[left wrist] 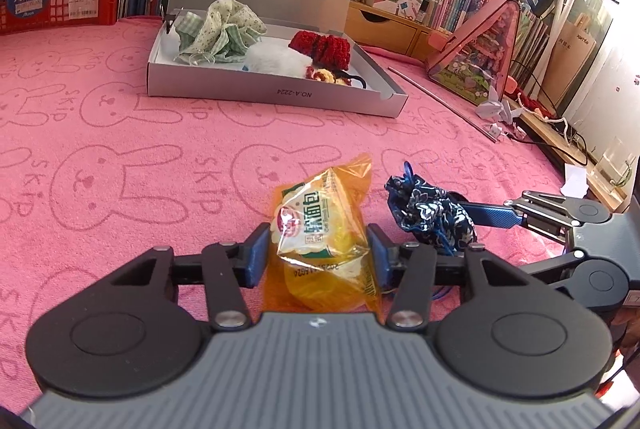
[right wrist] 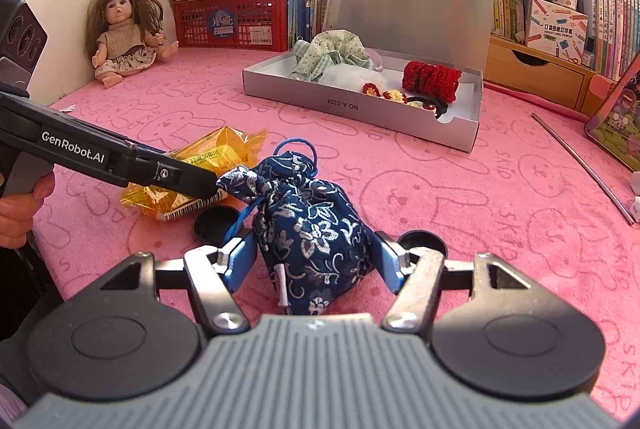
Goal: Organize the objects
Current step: 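Close the left gripper on the snack bag while the right grasps the pouch, then lift and carry the snack bag and pouch over the white box with both grippers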
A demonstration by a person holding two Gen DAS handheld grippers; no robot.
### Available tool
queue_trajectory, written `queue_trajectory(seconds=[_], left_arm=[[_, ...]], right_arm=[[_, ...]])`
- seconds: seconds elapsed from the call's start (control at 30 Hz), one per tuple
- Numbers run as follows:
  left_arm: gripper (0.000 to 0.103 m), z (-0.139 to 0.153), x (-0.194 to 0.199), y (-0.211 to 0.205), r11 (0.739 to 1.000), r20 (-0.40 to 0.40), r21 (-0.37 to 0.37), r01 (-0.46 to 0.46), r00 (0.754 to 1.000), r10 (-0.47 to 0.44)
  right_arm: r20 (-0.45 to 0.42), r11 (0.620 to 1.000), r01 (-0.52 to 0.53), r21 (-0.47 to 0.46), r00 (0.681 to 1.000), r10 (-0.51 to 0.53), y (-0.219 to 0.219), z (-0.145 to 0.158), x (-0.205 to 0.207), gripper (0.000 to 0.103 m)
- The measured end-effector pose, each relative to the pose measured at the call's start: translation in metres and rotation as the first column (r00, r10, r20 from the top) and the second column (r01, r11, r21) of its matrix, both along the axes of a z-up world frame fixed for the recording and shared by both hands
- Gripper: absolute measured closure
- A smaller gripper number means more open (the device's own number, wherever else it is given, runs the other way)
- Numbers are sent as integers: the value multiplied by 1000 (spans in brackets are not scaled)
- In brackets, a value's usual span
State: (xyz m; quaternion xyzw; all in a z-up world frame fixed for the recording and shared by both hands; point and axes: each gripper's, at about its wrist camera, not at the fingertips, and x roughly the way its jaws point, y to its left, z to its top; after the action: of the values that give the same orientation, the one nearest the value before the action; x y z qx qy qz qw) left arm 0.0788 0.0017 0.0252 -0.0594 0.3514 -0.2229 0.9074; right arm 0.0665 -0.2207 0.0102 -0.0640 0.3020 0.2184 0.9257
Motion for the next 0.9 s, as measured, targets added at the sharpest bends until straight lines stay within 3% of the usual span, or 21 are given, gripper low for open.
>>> queue_trajectory(seconds=[0.17,0.67,0.83,0.9], left_arm=[[46,0,-2,-3,999,34,36,-9,999,7],[44,-8,0,-3,999,17,3,-54,998,54],[44,3,-4,9,997,52,19,-73,996,72],[44,5,-5,10,997,61,28,-70,996,68]], right_arm=[[16,1000,26,7,1000,-26,2,0,3,26],[-5,1000,25,17,1000,-25,4,-3,10,23],[-60,994,-69,83,995,74,-12,7,9,8],[-64,991,-75,113,995,83,-17,13,10,7]])
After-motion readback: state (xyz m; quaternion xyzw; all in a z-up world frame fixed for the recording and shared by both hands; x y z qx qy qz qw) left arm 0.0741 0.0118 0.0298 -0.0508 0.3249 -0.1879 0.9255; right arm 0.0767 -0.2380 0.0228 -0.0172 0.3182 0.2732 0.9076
